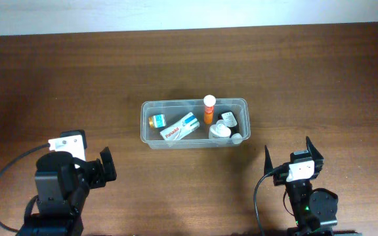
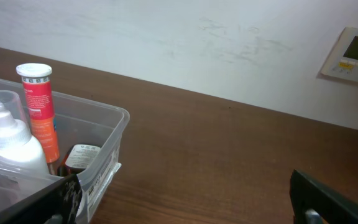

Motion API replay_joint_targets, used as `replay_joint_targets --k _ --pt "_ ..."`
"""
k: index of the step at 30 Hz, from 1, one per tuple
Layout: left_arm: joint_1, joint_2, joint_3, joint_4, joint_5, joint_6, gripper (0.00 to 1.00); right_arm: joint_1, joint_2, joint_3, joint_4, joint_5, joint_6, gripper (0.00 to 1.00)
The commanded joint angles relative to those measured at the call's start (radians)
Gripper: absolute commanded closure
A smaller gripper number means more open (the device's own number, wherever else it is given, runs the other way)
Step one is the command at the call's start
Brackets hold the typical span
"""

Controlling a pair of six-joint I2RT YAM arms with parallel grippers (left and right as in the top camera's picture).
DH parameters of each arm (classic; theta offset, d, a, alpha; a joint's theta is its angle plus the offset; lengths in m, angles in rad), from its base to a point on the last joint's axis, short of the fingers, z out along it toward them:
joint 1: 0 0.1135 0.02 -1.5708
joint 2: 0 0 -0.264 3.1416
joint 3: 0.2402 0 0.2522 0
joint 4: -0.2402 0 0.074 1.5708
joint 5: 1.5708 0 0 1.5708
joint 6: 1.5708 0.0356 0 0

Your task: Pack container

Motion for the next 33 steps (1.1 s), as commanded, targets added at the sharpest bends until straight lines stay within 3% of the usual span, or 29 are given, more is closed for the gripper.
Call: replay_joint_targets --k 1,8,15,18,29,33 --pt "0.000 -0.004 -0.003 -0.002 0.010 0.015 0.01 -0.006 -0.011 -0.007 -0.001 -0.013 -0.006 0.02" --pt "0.000 -0.133 -0.023 -0.123 -0.002 0.016 0.01 -0.006 -0.011 -0.007 -0.001 -0.013 -0.006 0.02" --pt "0.000 -0.405 -0.229 -0.051 -0.005 0.016 0.01 -0.006 -0.011 -0.007 -0.001 -0.013 -0.006 0.02" --pt "0.000 -0.502 -0.352 0.049 -0.010 0.016 0.01 -0.005 -0.011 -0.007 -0.001 -0.013 -0.006 0.02" --pt "0.010 -0.624 -0.838 0.863 -0.113 0.019 0.01 -0.006 -0.011 -0.007 -0.001 -0.013 -0.006 0.02" --pt "0.013 -0.641 -0.844 0.830 -0.076 0.077 0.01 -0.005 -0.011 -0.007 -0.001 -0.013 -0.006 0.02"
